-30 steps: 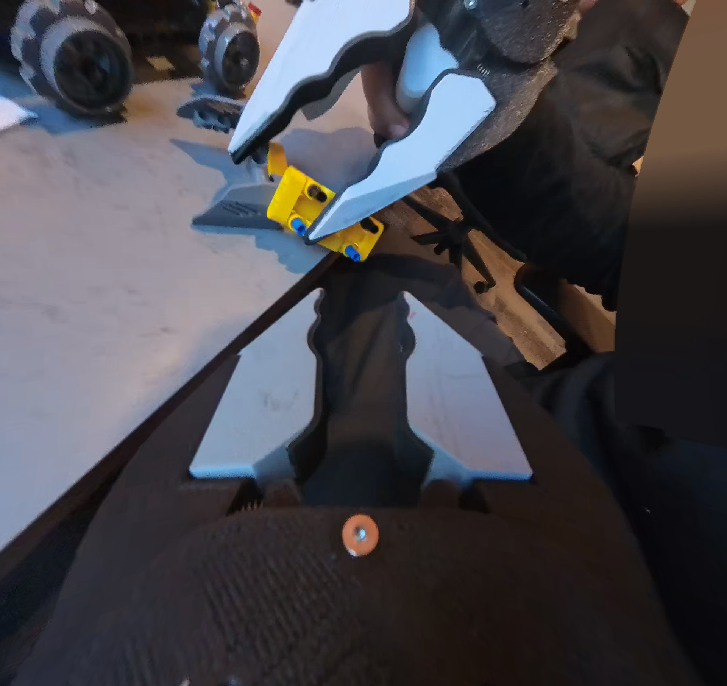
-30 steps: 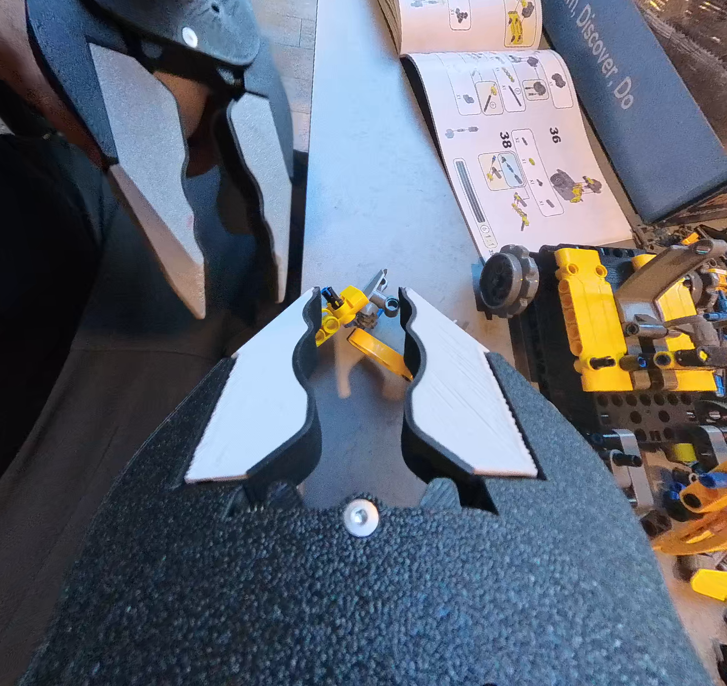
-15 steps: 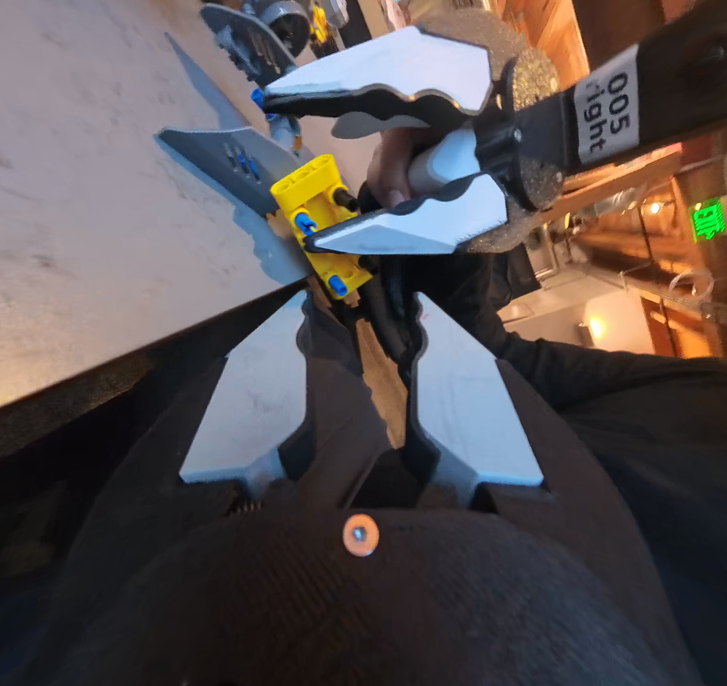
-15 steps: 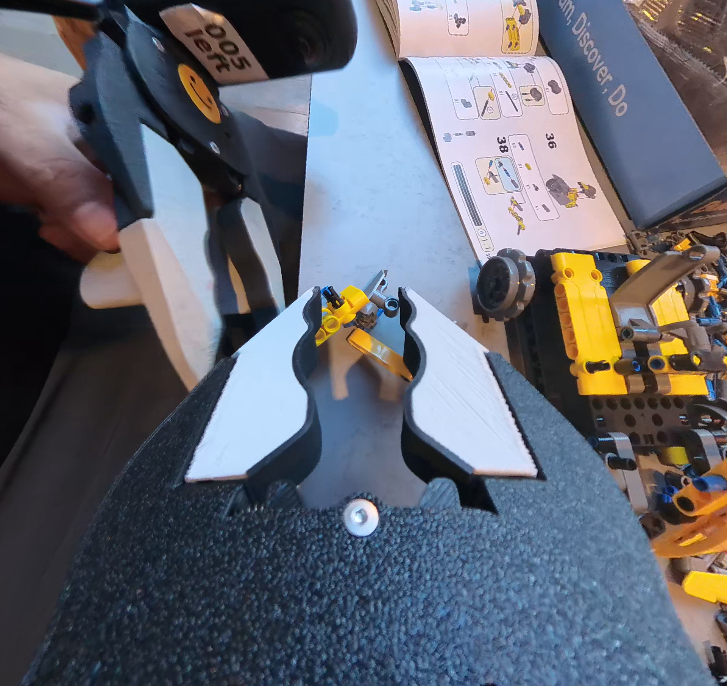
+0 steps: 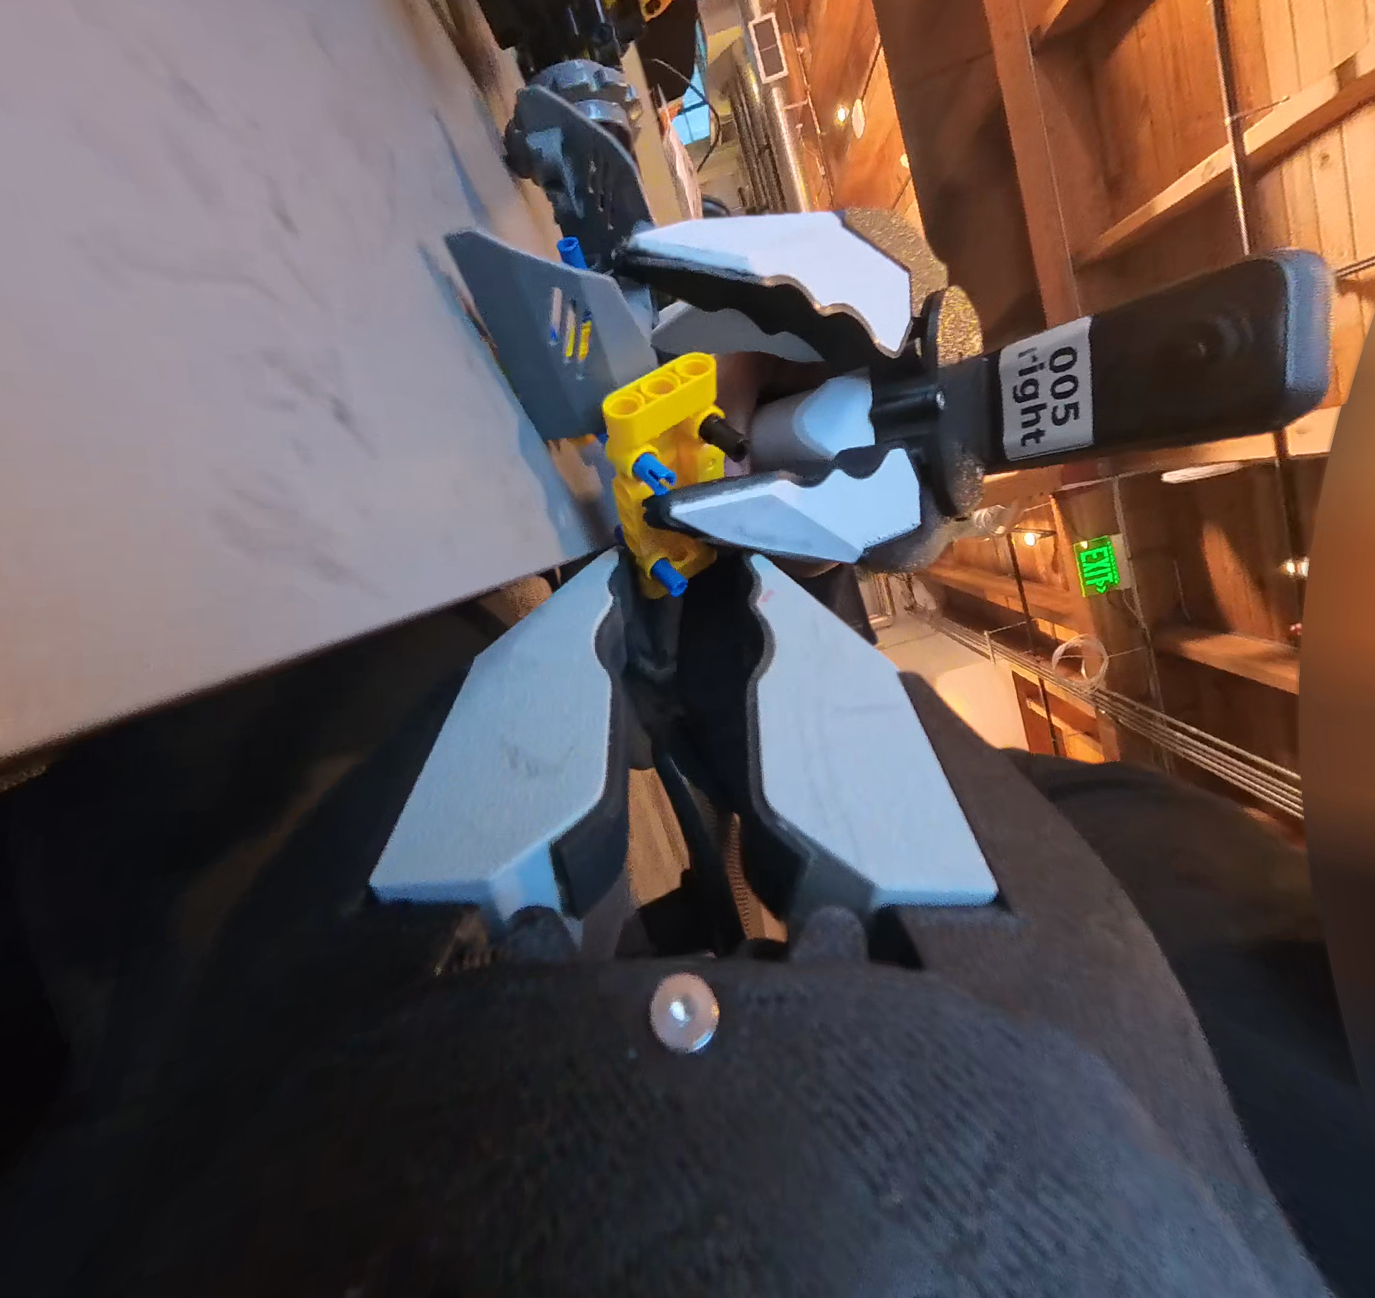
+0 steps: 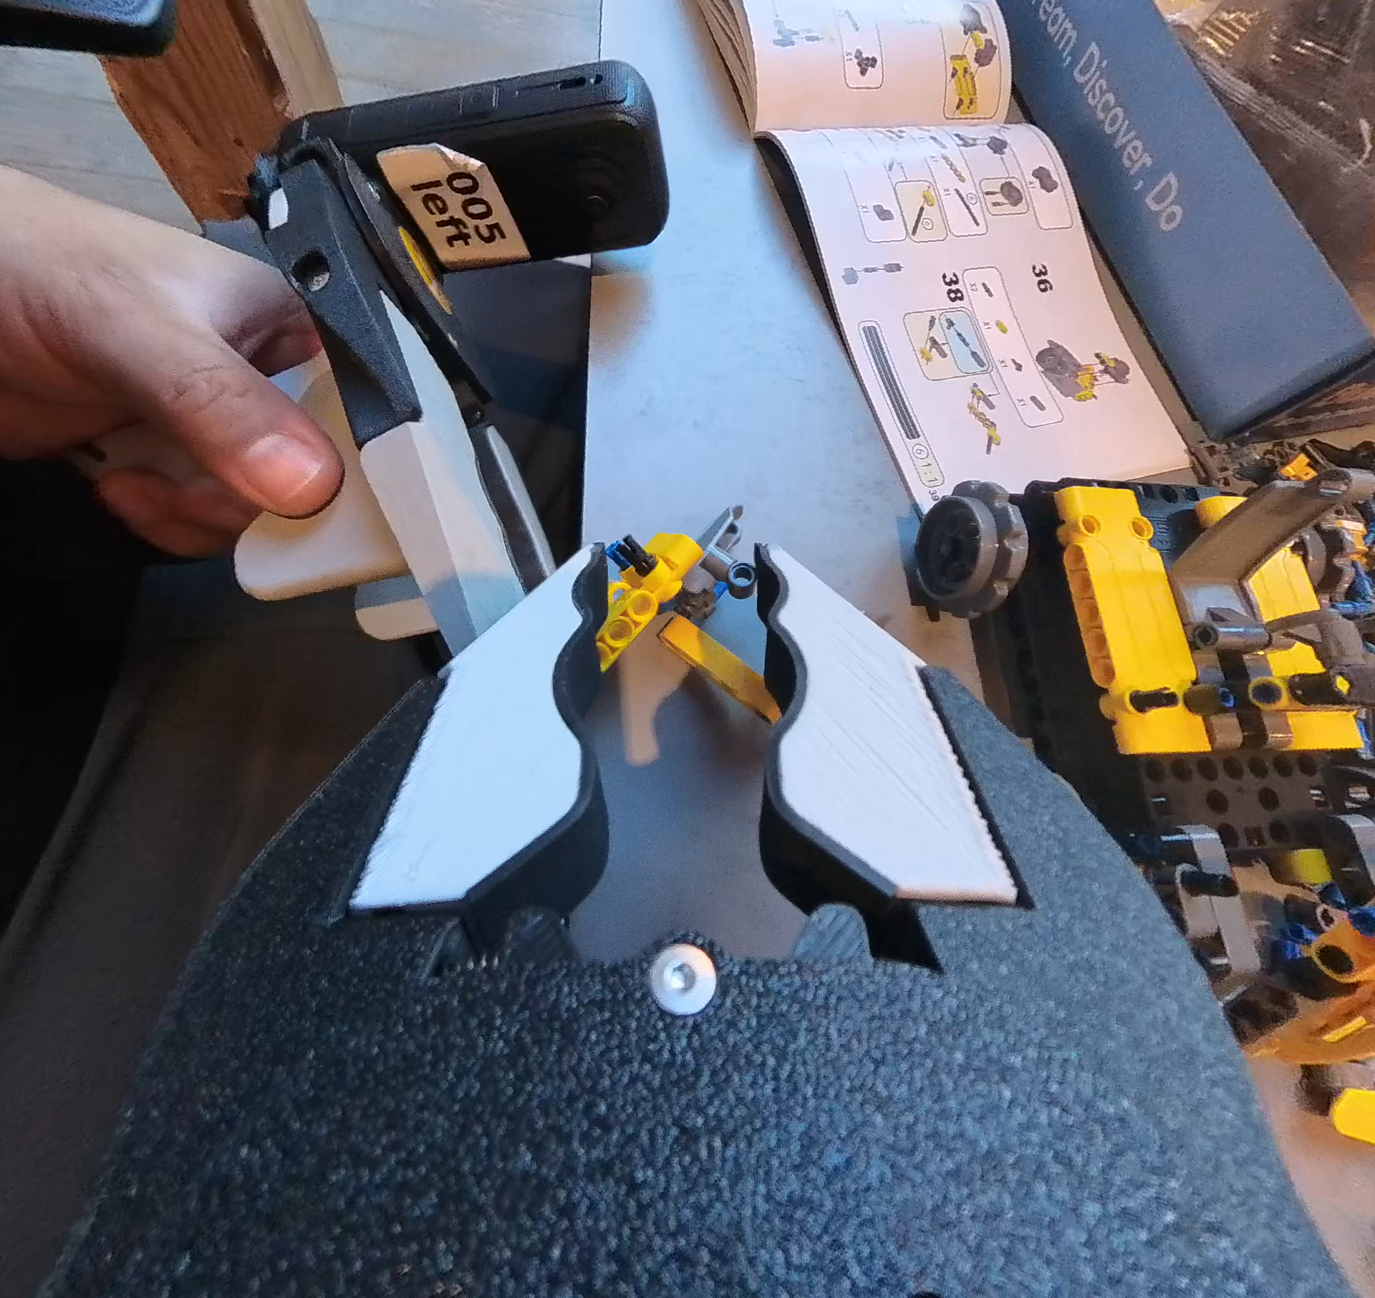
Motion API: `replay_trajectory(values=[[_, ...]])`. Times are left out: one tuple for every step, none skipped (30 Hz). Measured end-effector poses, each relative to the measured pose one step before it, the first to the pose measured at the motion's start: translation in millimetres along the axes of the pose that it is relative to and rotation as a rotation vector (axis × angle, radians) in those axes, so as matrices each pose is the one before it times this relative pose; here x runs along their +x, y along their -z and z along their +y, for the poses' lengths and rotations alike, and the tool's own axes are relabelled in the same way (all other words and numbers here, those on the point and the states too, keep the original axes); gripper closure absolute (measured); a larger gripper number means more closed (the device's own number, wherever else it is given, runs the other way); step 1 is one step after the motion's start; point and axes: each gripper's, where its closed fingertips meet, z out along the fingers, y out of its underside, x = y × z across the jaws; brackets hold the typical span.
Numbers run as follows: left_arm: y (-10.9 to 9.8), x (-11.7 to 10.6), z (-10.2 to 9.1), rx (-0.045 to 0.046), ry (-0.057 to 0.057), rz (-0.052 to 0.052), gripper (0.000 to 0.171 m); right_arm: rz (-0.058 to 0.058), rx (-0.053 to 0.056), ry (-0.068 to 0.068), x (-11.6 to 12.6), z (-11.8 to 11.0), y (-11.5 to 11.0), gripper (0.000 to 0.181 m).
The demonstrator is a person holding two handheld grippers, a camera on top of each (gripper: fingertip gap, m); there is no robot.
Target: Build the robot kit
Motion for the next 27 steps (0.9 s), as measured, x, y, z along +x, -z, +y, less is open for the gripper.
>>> replay_trajectory(values=[[-0.11,0.69,0.48,-0.00242,-0.0016,0.0093,0.146,-0.0006,0.0036,-0.0042,-0.25,-0.01,0.70,0.143],[-0.05,0.56,0.64,-0.00273,0.0003,0.0102,0.146,-0.0032,0.0061,-0.0040,-0.63,0.06,0.75,0.143],[-0.25,0.19,0.85,-0.00301,-0.0007,0.0063,0.146,-0.0013,0.0050,-0.0051,-0.28,0.26,0.52,0.143],[-0.22,0.09,0.71,-0.00423,0.0015,0.0060,0.146,0.0015,0.0016,-0.0048,-0.06,0.50,0.67,0.143],[-0.19,0.08,0.53,-0.00602,0.0008,0.0050,0.146,0.0039,0.0008,-0.0006,0.10,0.35,0.67,0.143],[-0.20,-0.19,0.27,-0.00634,-0.0008,0.0023,0.146,0.0077,0.0011,0.0008,0.48,0.03,0.69,0.143],[0.07,-0.79,0.36,-0.00572,-0.0026,-0.0031,0.146,0.0078,0.0051,-0.0003,0.51,-0.59,0.99,0.143],[0.18,-0.61,0.48,-0.00524,-0.0034,-0.0012,0.146,0.0016,0.0055,-0.0042,-0.09,-0.64,1.19,0.143],[0.18,-0.64,0.53,-0.00364,-0.0032,-0.0015,0.146,0.0014,0.0015,-0.0073,0.37,0.11,1.02,0.144],[0.27,-0.25,0.41,-0.00242,-0.0034,0.0005,0.146,0.0018,-0.0009,-0.0060,0.49,0.52,0.96,0.143],[0.04,-0.10,0.24,-0.00109,-0.0029,0.0006,0.146,0.0011,-0.0017,-0.0048,0.36,0.66,0.74,0.143],[-0.06,0.04,0.20,-0.00109,-0.0016,0.0010,0.147,0.0030,-0.0041,-0.0041,0.33,0.76,0.85,0.143],[-0.19,0.34,0.21,-0.00186,0.0001,0.0020,0.147,0.0066,-0.0043,-0.0018,0.18,0.43,1.44,0.143],[-0.23,0.74,0.49,-0.00173,0.0014,0.0034,0.147,0.0077,-0.0014,0.0003,-0.28,-0.42,2.53,0.143],[0.21,0.35,0.65,-0.00158,-0.0002,0.0008,0.147,0.0096,0.0035,-0.0025,-0.35,-1.42,3.87,0.143],[0.29,0.13,1.16,-0.00308,-0.0042,-0.0025,0.146,0.0043,0.0086,-0.0118,-1.07,-2.01,4.77,0.143],[0.57,-0.01,1.43,-0.00386,-0.0064,-0.0038,0.146,-0.0051,0.0126,-0.0249,-2.09,-2.07,4.99,0.145],[0.45,-0.08,1.82,-0.00574,-0.0064,-0.0037,0.146,-0.0113,0.0137,-0.0381,-2.61,-1.30,4.38,0.146],[0.45,-0.05,1.61,-0.00496,-0.0084,-0.0053,0.146,-0.0168,0.0090,-0.0505,-3.03,0.31,3.20,0.147],[0.75,-0.06,0.84,-0.00086,-0.0143,-0.0077,0.146,-0.0247,0.0015,-0.0594,-4.09,2.10,1.62,0.148],[0.67,0.24,0.75,-0.00188,-0.0179,-0.0085,0.146,-0.0247,-0.0040,-0.0649,-3.86,3.59,0.12,0.149],[0.42,0.61,0.73,-0.00481,-0.0190,-0.0079,0.147,-0.0224,-0.0057,-0.0584,-3.77,4.03,-0.82,0.150],[0.55,0.68,0.43,-0.00256,-0.0208,-0.0076,0.146,-0.0163,0.0001,-0.0443,-3.13,3.38,-1.00,0.155],[0.29,0.65,0.48,-0.00302,-0.0221,-0.0096,0.146,-0.0036,0.0115,-0.0339,-1.19,1.48,-0.62,0.160],[-0.05,0.74,1.05,-0.00580,-0.0232,-0.0091,0.146,-0.0070,0.0168,-0.0297,-1.45,0.23,-0.56,0.165],[-0.19,0.79,1.30,-0.00767,-0.0231,-0.0107,0.146,-0.0188,0.0098,-0.0269,-2.80,0.73,-0.83,0.169],[-0.25,0.33,0.79,-0.00483,-0.0230,-0.0150,0.146,-0.0162,0.0016,-0.0216,-2.29,1.38,-1.14,0.171]])
